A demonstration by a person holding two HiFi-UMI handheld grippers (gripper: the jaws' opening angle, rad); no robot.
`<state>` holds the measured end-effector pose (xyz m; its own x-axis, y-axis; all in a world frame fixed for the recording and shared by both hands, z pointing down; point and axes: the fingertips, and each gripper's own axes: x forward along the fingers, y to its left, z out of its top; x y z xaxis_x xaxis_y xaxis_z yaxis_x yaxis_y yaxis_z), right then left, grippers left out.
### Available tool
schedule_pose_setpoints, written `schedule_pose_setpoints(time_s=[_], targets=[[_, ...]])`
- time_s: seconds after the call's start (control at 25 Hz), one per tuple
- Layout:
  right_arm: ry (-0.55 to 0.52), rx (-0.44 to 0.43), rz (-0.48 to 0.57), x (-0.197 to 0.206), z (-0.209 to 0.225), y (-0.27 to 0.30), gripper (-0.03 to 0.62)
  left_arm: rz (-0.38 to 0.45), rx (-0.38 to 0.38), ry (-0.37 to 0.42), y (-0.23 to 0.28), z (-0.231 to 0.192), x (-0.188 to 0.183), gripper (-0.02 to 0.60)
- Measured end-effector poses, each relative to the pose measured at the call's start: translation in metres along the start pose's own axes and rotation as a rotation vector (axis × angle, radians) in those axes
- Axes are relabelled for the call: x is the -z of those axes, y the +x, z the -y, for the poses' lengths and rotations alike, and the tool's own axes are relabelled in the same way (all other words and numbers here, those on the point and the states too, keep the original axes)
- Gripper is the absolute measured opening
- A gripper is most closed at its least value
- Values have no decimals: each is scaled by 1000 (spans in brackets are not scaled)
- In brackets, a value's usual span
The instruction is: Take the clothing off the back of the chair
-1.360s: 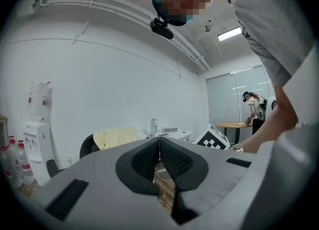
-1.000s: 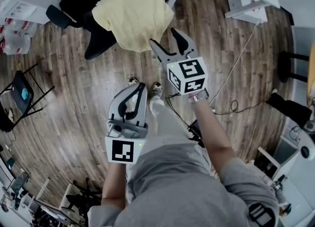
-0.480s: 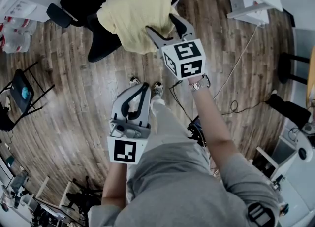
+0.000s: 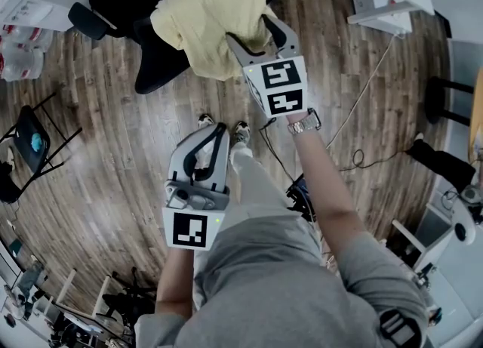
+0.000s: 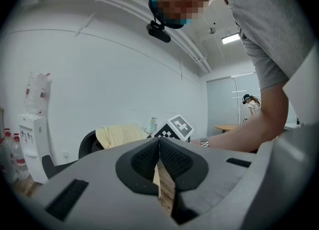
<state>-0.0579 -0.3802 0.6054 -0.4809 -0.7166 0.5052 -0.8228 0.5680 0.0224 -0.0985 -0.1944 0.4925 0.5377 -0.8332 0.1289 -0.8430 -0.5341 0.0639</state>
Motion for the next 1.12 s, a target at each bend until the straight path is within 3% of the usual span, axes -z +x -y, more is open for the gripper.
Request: schedule_pose_setpoints(time_s=[0.92, 0.96, 1.04, 1.12], targets=[[-45, 49, 8, -1, 1, -5, 311, -3, 24, 3, -1, -5, -1, 32], [-64, 50, 10, -3, -3, -7, 302, -4, 26, 2, -2, -6, -1, 32], [-108, 54, 14, -6, -12, -10, 200, -3, 27, -5, -3, -9, -2, 32], [-129, 59, 16, -7, -18, -10, 153, 2, 25, -11, -3, -11, -3, 32]])
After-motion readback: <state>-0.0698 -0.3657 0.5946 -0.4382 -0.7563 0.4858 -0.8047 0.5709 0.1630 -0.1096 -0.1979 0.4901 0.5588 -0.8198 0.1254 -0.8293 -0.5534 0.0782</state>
